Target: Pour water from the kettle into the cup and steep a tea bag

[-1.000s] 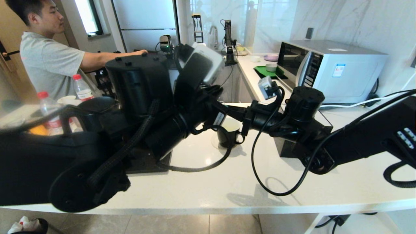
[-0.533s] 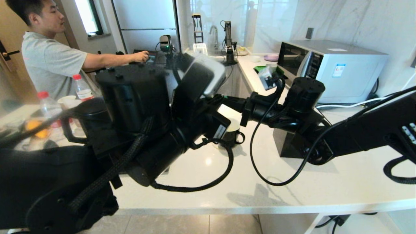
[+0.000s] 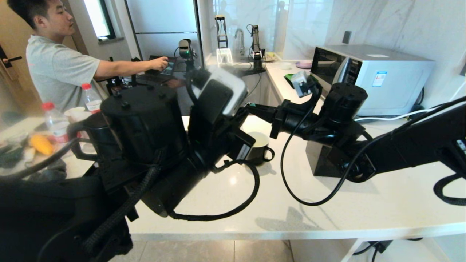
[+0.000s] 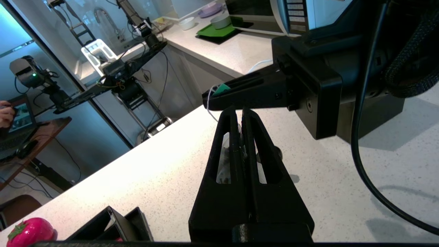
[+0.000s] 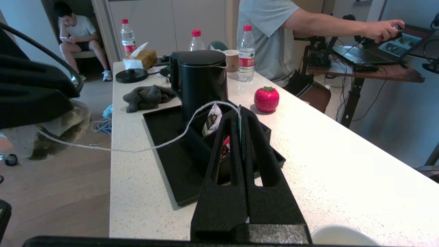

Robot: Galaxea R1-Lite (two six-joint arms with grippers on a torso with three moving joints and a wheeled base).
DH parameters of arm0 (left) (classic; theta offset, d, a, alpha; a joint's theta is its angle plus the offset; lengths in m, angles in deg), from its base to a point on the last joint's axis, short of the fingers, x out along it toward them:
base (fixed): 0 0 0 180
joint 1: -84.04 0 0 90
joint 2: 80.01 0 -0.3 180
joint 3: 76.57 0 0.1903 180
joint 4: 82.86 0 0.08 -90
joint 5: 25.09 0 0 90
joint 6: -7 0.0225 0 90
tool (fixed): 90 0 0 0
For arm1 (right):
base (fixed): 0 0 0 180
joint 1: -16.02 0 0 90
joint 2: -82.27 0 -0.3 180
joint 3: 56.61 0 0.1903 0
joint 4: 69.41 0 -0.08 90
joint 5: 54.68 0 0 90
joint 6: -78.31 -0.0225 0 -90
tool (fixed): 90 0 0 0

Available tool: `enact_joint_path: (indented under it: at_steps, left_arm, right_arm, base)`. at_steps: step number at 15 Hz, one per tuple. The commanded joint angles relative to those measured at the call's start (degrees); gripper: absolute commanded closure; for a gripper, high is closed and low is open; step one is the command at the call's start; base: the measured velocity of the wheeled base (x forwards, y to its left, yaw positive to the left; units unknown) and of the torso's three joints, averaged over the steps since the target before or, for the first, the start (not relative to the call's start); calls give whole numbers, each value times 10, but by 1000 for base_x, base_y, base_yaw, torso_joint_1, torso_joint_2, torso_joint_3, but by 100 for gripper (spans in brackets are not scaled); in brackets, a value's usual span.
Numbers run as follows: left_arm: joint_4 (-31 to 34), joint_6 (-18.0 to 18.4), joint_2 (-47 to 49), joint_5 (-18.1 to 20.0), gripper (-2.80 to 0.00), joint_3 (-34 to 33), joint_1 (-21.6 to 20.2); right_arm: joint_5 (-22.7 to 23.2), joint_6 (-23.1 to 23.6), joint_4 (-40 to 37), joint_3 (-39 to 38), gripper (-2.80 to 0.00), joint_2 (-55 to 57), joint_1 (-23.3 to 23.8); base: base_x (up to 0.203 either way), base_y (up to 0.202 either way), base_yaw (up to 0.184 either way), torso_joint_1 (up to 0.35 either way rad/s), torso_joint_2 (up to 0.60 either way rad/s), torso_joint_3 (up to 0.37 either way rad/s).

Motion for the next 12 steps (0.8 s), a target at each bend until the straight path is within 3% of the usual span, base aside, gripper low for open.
enact_joint_path:
  at_steps: [1, 3, 4, 12]
  left_arm:
    - [-3, 1, 3, -1, 0, -1, -1]
    - [-3, 1, 3, -1, 0, -1, -1]
    - [-3, 1, 3, -1, -280, -1, -1]
    - [-4, -2, 0, 0, -280, -36, -9]
  right_arm:
    - [2, 0, 4, -1, 0, 0, 0]
    - [2, 0, 4, -1, 0, 0, 0]
    - [2, 0, 4, -1, 0, -1, 0]
    - [2, 0, 4, -2, 0, -5, 3]
  base:
    - [0, 0, 0, 0, 0, 0]
    - [0, 0, 0, 0, 0, 0]
    - [0, 0, 0, 0, 0, 0]
    - [0, 0, 0, 0, 0, 0]
